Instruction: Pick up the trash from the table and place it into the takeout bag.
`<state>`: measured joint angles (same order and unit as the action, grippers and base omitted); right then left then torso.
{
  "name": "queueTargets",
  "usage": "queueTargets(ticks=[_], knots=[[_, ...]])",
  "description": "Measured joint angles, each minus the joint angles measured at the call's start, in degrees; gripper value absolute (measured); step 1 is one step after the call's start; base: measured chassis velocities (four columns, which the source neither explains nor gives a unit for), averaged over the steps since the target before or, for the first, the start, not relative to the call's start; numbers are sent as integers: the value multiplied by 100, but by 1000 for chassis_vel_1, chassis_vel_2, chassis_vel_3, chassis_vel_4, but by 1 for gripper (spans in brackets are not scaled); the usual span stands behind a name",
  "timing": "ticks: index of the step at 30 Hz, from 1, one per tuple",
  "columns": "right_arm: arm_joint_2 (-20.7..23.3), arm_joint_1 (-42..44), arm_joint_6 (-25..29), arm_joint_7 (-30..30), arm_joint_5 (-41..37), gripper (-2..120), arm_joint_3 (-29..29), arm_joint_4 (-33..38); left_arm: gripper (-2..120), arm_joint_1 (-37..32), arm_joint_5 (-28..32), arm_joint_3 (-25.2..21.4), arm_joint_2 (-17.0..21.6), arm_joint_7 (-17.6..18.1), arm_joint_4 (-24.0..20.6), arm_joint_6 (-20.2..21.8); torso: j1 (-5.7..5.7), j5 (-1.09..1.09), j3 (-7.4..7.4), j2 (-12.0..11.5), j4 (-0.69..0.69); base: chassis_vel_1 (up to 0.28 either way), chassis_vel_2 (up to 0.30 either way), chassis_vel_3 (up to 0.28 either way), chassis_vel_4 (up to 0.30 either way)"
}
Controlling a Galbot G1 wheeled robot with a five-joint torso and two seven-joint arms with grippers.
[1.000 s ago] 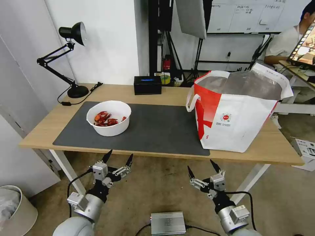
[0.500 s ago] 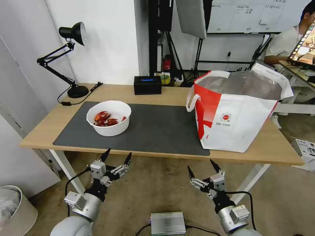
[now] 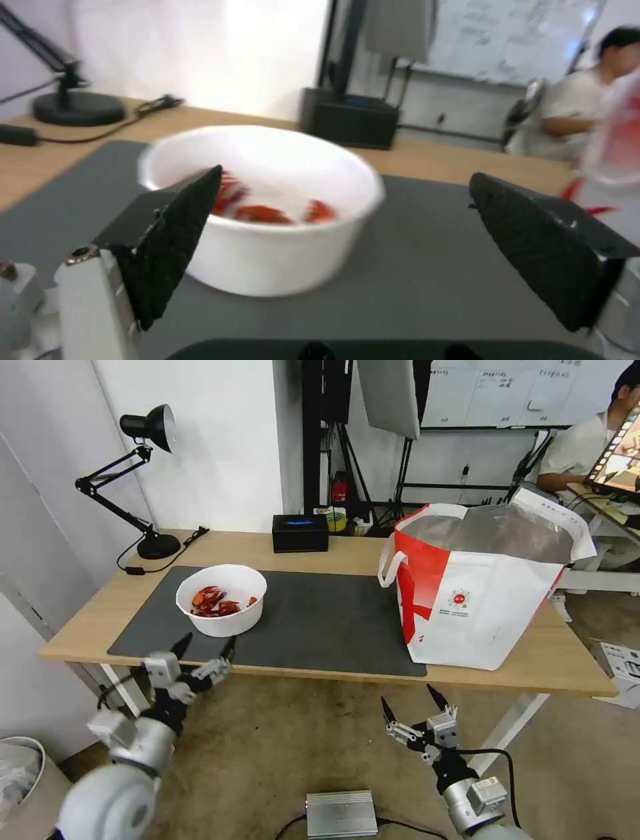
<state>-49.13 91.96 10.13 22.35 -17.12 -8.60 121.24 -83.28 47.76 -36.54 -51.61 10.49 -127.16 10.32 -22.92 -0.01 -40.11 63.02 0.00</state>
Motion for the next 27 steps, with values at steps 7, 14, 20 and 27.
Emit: queueTargets(ticks=[7, 14, 20, 27], knots=[[0, -1, -1, -3, -2, 100, 0, 1, 100, 1565, 1958, 297, 1311, 718, 841, 690, 0, -1, -1, 0, 0, 0, 0, 0, 0], [0, -1, -1, -2, -2, 100, 0, 1, 100, 2816, 2659, 1205, 1814, 949, 1625, 1296, -1, 0, -1, 0, -1, 0, 0, 0, 0], [0, -1, -1, -3, -2, 100, 0, 2, 100, 3146, 3101, 1354, 1986, 984, 1931, 2028, 0, 1, 0, 0, 1, 0, 0, 0, 0], [0, -1, -1, -3, -2, 100, 0, 2, 100, 3359, 3554, 1419, 2064, 1036, 2196, 2548, 0, 1, 0, 0, 0, 0, 0, 0, 0]])
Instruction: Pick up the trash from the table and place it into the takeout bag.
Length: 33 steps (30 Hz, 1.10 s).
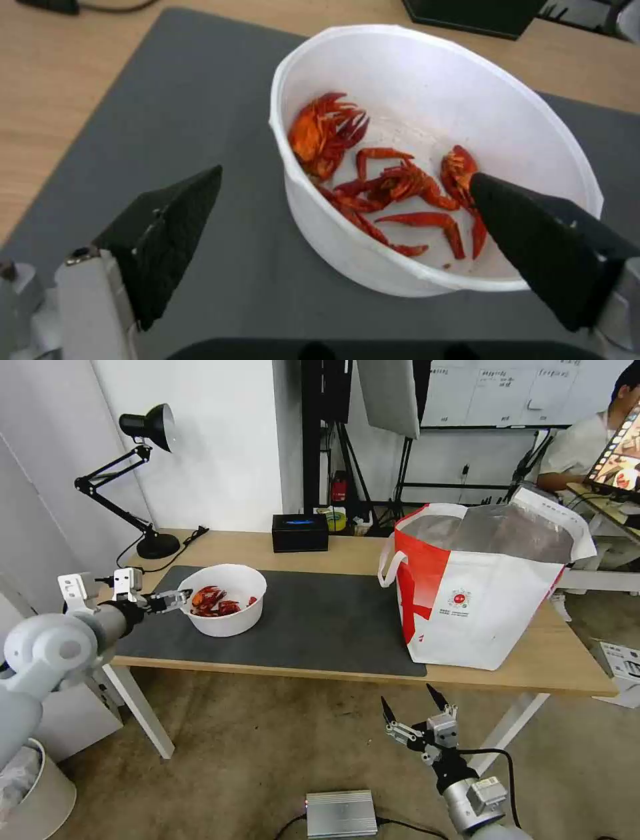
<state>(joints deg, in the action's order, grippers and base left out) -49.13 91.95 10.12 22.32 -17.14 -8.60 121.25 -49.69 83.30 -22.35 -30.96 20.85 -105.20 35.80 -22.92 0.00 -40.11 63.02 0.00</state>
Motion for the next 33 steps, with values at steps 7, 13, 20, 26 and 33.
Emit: queueTargets(ticks=[7, 13, 20, 26, 33], knots=[[0, 0, 0, 0, 0, 100, 0, 0, 100, 385, 382, 288, -35, -20, 397, -13, 0, 0, 0, 0, 0, 0, 0, 0, 0], [0, 0, 0, 0, 0, 100, 0, 0, 100, 562, 424, 504, -86, -30, 500, -30, 0, 0, 0, 0, 0, 0, 0, 0, 0], [0, 0, 0, 0, 0, 100, 0, 0, 100, 1061, 371, 1108, -230, -30, 854, -52, 0, 0, 1, 0, 0, 0, 0, 0, 0], [0, 0, 0, 0, 0, 100, 0, 0, 100, 1365, 249, 1494, -337, 170, 1058, -42, 0, 1, 0, 0, 0, 0, 0, 0, 0], [0, 0, 0, 0, 0, 100, 0, 0, 100, 1579, 239, 1757, -506, 615, 1187, 152, 1, 0, 0, 0, 0, 0, 0, 0, 0]])
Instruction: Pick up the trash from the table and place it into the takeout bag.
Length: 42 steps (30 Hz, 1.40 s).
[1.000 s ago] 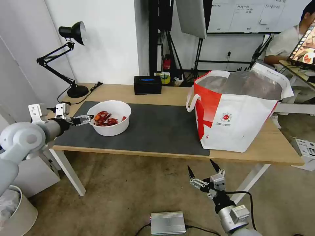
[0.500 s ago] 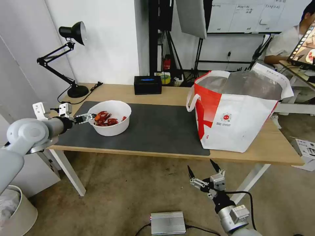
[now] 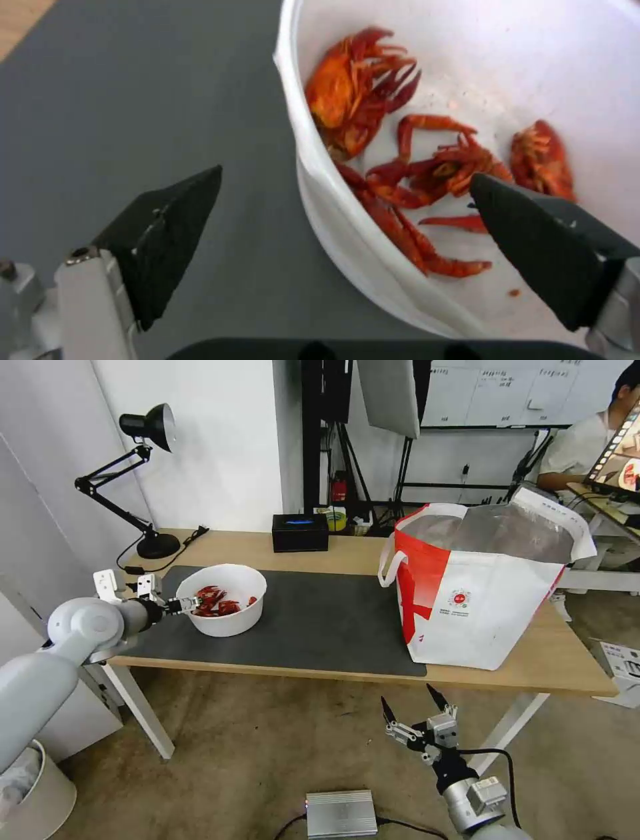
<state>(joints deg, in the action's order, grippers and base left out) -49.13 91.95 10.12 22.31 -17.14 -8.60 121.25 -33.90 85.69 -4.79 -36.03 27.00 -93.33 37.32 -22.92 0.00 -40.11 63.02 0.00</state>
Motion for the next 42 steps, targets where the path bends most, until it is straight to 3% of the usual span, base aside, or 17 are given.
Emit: queueTargets(ticks=[5, 8, 12, 17, 19, 32, 42], knots=[[0, 0, 0, 0, 0, 100, 0, 0, 99, 195, 40, 201, -50, 280, 66, 117, 0, 0, 0, 0, 0, 0, 0, 0, 0], [0, 0, 0, 0, 0, 100, 0, 0, 90, 323, 110, 286, -71, 492, 100, 188, 0, 1, 0, 0, 0, 0, 0, 0, 0], [0, 0, 0, 0, 0, 100, 0, 0, 70, 444, 195, 377, -63, 733, 115, 249, 0, 0, 0, 0, 0, 0, 0, 0, 0], [0, 0, 0, 0, 0, 100, 0, 0, 60, 449, 214, 382, -41, 755, 111, 254, 0, 0, 0, 0, 0, 0, 0, 0, 0], [0, 0, 0, 0, 0, 100, 0, 0, 46, 440, 230, 382, -19, 755, 85, 254, 0, 1, 0, 0, 0, 0, 0, 0, 0], [0, 0, 0, 0, 0, 100, 0, 0, 0, 314, 381, 195, 5, 753, -91, 131, 0, 0, 0, 0, 1, 0, 0, 0, 0], [0, 0, 0, 0, 0, 100, 0, 0, 0, 157, 449, 141, 36, 461, -628, -506, 0, 0, 0, 0, 0, 0, 0, 0, 0]])
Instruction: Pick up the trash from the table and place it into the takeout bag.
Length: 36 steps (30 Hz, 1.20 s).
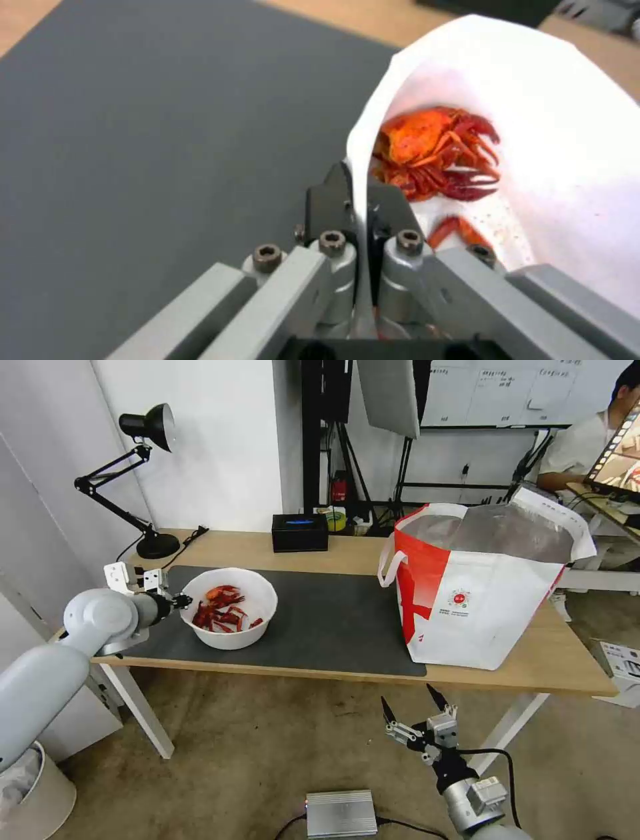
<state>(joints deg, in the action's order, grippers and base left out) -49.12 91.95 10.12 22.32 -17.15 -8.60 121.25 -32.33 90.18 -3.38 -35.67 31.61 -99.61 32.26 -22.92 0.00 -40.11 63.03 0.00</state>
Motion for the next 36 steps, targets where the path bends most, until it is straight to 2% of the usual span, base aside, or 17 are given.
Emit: queueTargets(ticks=[7, 8, 9, 11, 16, 23, 29, 36], knots=[[0, 0, 0, 0, 0, 100, 0, 0, 0, 143, 122, 8, 141, -104, -399, -250, 0, 0, 0, 0, 1, 0, 0, 0, 0], [0, 0, 0, 0, 0, 100, 0, 0, 0, 327, 351, 4, 246, -55, -673, -295, 0, 0, 0, 0, 0, 0, 0, 0, 0], [0, 0, 0, 0, 0, 100, 0, 0, 0, 327, 351, 4, 246, -55, -673, -295, 0, 0, 0, 0, 0, 0, 0, 0, 0], [0, 0, 0, 0, 0, 100, 0, 0, 0, 731, 738, 55, 377, 37, -951, -322, 0, 1, 0, 0, 0, 0, 0, 0, 0], [0, 0, 0, 0, 0, 100, 0, 0, 0, 1249, 1070, 270, 391, 94, -1004, -324, 0, 0, 0, 0, 1, 0, 0, 0, 0], [0, 0, 0, 0, 0, 100, 0, 0, 0, 1823, 1343, 693, 177, 219, -946, -355, 0, 0, 0, 0, 0, 0, 0, 0, 0], [0, 0, 0, 0, 0, 100, 0, 0, 0, 2281, 1405, 1210, -255, 419, -862, -402, 0, 1, 0, 0, 0, 0, 0, 0, 0], [0, 0, 0, 0, 0, 100, 0, 0, 0, 2659, 1406, 1527, -653, 507, -644, -451, 0, 0, 0, 0, 0, 0, 0, 0, 0]])
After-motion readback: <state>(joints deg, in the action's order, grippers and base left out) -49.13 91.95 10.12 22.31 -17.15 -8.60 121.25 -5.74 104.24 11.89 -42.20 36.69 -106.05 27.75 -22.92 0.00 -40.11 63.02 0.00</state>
